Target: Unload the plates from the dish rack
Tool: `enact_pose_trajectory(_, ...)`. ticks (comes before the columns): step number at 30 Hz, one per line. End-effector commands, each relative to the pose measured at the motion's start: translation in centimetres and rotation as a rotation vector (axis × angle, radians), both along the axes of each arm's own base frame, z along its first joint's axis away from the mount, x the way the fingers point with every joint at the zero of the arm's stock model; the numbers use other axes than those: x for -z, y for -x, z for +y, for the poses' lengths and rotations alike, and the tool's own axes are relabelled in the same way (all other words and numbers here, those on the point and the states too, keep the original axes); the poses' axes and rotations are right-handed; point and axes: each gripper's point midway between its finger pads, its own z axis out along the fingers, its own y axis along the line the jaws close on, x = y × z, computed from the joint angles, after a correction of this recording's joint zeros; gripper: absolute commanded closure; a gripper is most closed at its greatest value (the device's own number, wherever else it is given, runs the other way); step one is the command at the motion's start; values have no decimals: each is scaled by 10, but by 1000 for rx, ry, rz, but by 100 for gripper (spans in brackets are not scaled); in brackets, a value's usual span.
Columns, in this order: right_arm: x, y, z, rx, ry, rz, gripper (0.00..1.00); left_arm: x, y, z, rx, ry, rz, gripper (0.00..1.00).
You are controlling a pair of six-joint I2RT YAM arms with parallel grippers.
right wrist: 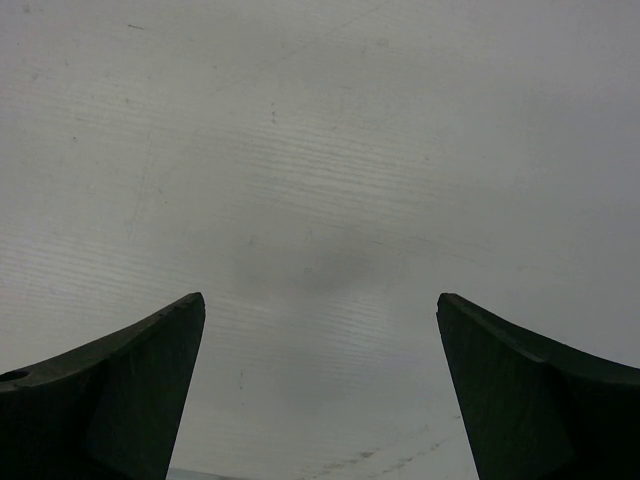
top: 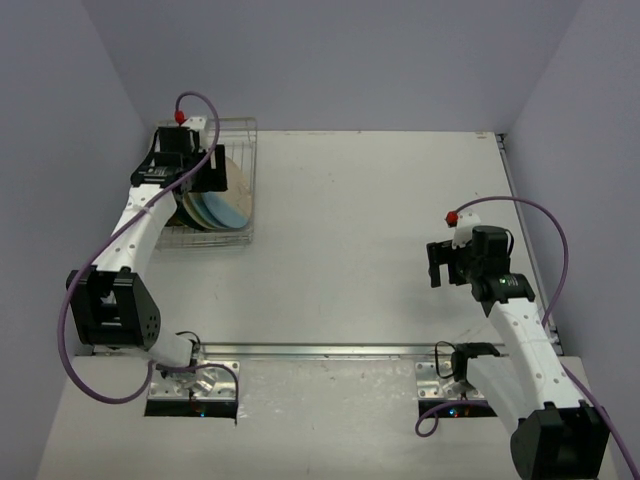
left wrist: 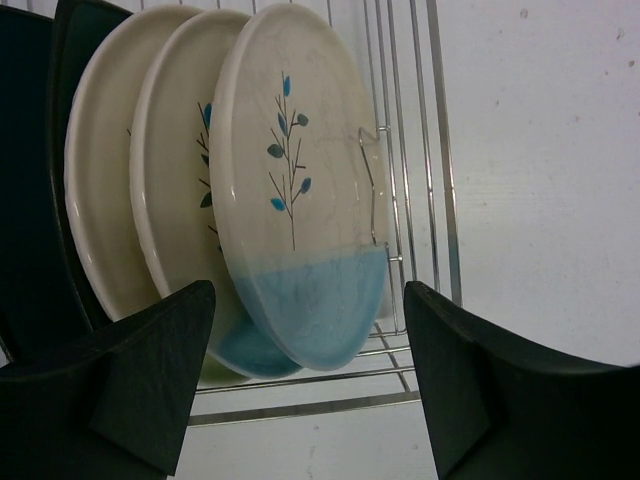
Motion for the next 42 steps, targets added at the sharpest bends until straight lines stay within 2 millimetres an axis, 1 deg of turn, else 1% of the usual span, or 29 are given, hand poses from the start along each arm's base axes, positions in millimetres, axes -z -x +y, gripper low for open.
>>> enact_pose_trajectory(1,-7,-10,-2,22,-6,-41,1,-6,-22,0,-21,9,-44,32)
enact_pose_trajectory(5,-7,-10,-2,23,-8,-37,1,9,-29,-3,-14,23,-18,34)
enact_pose_trajectory(8,-6,-10,-1,19,-10,-31,1,17,-34,-10,-15,74,-8,38)
enact_pose_trajectory(12,-8,-10,3,34,-45,-24,1,25,-38,-14,-13,111,-2,47)
enact_pose_trajectory(18,-10,-9,8,26,-72,-17,1,27,-39,-13,-18,177,-16,64)
enact_pose_trajectory(20,-11,-9,10,23,-84,-12,1,24,-41,-9,-27,186,-30,71)
enact_pose_trajectory(22,-14,-9,12,19,-97,-13,1,20,-41,-7,-30,186,-41,82)
enact_pose_trajectory(23,-14,-9,15,11,-106,-11,1,18,-41,-5,-37,184,-46,85)
enact_pose_trajectory(24,-15,-9,16,9,-114,-9,1,15,-41,-3,-40,183,-54,89)
enact_pose_trajectory(25,-16,-9,17,6,-121,-10,1,13,-41,-3,-42,180,-59,95)
enact_pose_trajectory(27,-18,-8,21,0,-141,-5,1,10,-39,1,-50,166,-62,100)
enact_pose_trajectory(32,-23,-8,30,-23,-187,1,1,-7,-37,6,-59,154,-99,100)
enact_pose_trajectory(35,-30,-9,34,-33,-209,-6,1,-25,-37,8,-53,145,-144,100)
enact_pose_trajectory(42,-43,-12,40,-44,-242,-21,1,-87,-38,12,-19,79,-283,100)
